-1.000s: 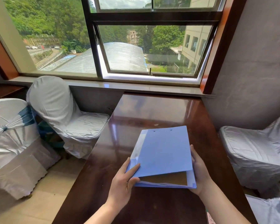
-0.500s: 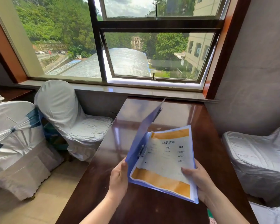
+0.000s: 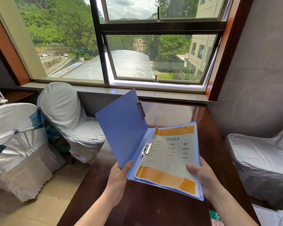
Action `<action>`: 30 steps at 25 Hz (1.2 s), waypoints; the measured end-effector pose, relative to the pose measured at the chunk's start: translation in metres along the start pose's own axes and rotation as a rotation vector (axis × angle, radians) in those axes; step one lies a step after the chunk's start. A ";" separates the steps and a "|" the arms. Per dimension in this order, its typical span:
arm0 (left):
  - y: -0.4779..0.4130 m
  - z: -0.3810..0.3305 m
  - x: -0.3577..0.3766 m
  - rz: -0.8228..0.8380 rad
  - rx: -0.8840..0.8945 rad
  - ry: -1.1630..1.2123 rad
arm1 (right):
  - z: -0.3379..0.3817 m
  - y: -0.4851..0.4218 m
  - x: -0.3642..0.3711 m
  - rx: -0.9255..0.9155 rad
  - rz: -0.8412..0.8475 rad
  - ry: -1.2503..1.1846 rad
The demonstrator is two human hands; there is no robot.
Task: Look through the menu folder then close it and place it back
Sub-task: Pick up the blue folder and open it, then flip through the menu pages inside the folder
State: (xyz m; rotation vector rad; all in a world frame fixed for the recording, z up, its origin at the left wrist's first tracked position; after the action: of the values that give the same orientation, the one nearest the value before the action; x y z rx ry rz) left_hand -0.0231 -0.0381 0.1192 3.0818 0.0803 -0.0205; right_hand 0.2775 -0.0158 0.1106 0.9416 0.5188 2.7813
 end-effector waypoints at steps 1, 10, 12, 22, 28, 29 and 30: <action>0.000 0.001 -0.001 0.008 -0.019 0.033 | 0.002 -0.001 0.000 -0.001 0.001 0.001; 0.008 0.014 0.008 0.205 -0.360 0.406 | 0.025 -0.005 0.009 0.004 0.061 0.054; 0.010 0.018 0.012 0.223 -0.414 0.385 | 0.029 -0.005 0.014 0.005 0.089 0.091; 0.004 0.016 -0.002 0.090 -0.303 0.354 | 0.026 0.009 0.002 -0.031 0.152 0.149; 0.004 0.019 0.009 0.128 -0.369 0.357 | 0.027 0.014 0.005 -0.162 0.176 0.244; 0.004 0.019 0.011 0.134 -0.380 0.356 | 0.028 0.014 0.004 -0.187 0.157 0.263; 0.004 0.019 0.012 0.134 -0.380 0.360 | 0.028 0.013 0.005 -0.207 0.135 0.279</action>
State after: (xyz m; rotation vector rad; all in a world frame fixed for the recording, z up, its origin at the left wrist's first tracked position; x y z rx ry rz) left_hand -0.0112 -0.0428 0.1000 2.6679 -0.0961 0.4947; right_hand 0.2904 -0.0193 0.1391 0.5682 0.2008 3.0338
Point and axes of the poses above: each hand's wrist, its own y-axis away from the middle knuckle, its own x-axis out of the palm, z = x × y, the point moved 4 cm from there along -y, towards the middle knuckle, and after that the axes turned 15 degrees about -y, right-handed, at the moved point
